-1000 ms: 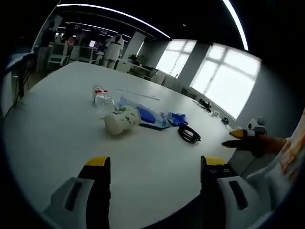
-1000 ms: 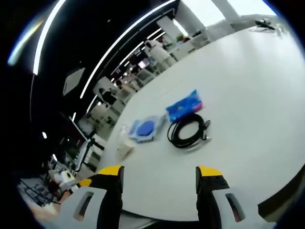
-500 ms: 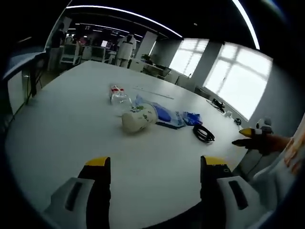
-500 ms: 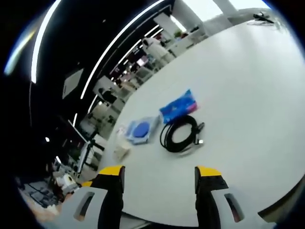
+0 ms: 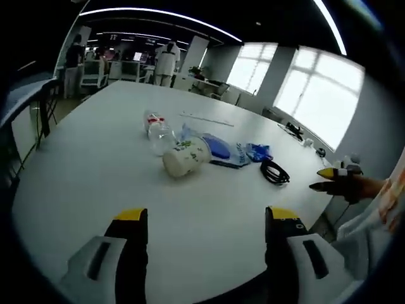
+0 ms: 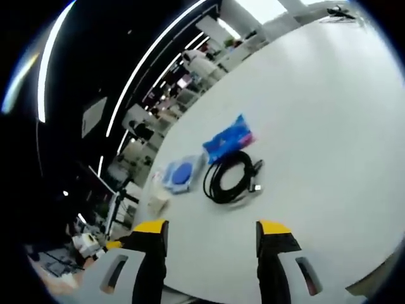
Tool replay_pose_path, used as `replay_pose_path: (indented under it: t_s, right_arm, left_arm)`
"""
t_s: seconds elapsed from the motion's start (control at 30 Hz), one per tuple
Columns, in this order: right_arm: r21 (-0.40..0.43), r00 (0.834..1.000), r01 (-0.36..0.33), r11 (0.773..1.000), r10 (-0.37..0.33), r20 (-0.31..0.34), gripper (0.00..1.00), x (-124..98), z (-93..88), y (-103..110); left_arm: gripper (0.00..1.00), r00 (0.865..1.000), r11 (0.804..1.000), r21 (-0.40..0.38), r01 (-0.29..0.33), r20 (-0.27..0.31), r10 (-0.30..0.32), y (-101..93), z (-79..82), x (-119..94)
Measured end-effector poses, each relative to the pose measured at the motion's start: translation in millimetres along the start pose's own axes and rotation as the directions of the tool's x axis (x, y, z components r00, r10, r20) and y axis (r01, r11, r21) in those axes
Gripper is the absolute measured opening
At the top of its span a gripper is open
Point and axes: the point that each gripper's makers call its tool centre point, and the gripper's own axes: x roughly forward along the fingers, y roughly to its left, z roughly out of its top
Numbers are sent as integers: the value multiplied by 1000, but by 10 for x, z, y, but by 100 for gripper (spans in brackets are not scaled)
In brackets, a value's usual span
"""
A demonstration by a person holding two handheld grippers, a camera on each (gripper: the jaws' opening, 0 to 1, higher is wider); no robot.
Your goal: Arrange the tabletop items into an orderly group along one side of the table until the central work area is clear of visible clutter.
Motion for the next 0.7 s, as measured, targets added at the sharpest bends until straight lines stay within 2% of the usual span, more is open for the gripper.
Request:
replay_pose_path:
  t_s: [0.17, 0.3, 0.37, 0.6, 0.7]
  right_arm:
    - [-1, 1000, -18, 1000, 18, -10, 56, 61, 1, 55]
    - [2, 1000, -20, 1000, 20, -17, 56, 97, -12, 51]
    - [0, 1000, -19, 1000, 19, -24, 56, 94, -34, 65]
    - [15, 1000, -5, 1000, 5, -28, 56, 51, -30, 19]
    - [21, 1000, 1, 1000, -1, -28, 56, 54, -12, -11]
  left_arm:
    - [74, 1000, 1000, 19, -8, 5, 8, 35, 164, 60]
    - [70, 998, 999, 49, -17, -55, 20, 115, 196, 155]
    - [69, 997, 999, 41, -20, -75, 23, 156, 231, 211]
    - [69, 997, 999, 31, -8, -74, 11, 172, 472, 413]
    - [65, 996, 1000, 24, -12, -91, 14, 189, 535, 520]
